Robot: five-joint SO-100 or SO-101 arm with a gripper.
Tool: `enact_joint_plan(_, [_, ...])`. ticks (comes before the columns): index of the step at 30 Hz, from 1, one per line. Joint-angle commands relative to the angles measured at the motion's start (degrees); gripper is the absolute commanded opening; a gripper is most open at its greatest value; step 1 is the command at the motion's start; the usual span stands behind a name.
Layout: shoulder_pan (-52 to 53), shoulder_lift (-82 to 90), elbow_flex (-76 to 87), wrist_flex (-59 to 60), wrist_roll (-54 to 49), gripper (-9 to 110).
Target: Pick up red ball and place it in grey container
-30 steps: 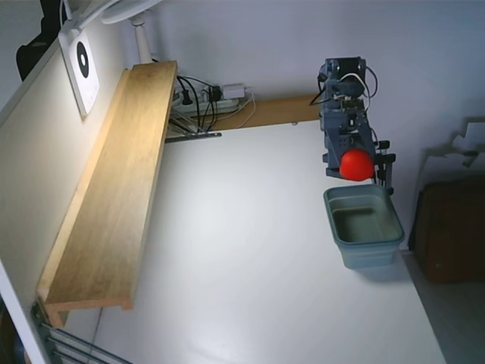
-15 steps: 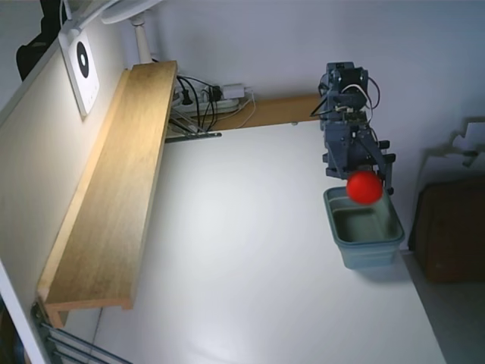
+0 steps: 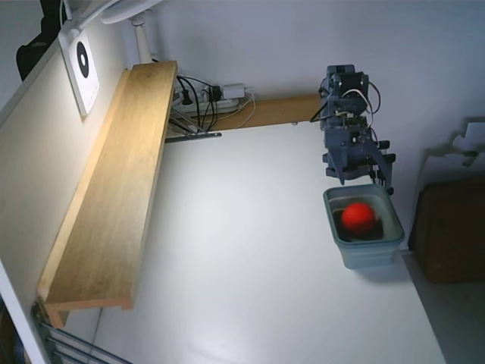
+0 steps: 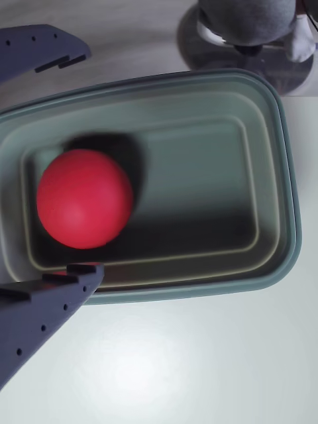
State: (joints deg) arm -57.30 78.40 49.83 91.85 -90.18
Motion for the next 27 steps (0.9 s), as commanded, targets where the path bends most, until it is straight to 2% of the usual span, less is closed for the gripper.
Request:
enact_joint_plan(1, [-0.9, 1.4, -2.7, 0.8, 0.2, 38])
enact_joint_plan(14, [5.0, 4.1, -0.8, 1.3, 0.2, 35])
enact_joint_plan(27, [18.8, 10.2, 3.7, 2.5, 0.2, 29])
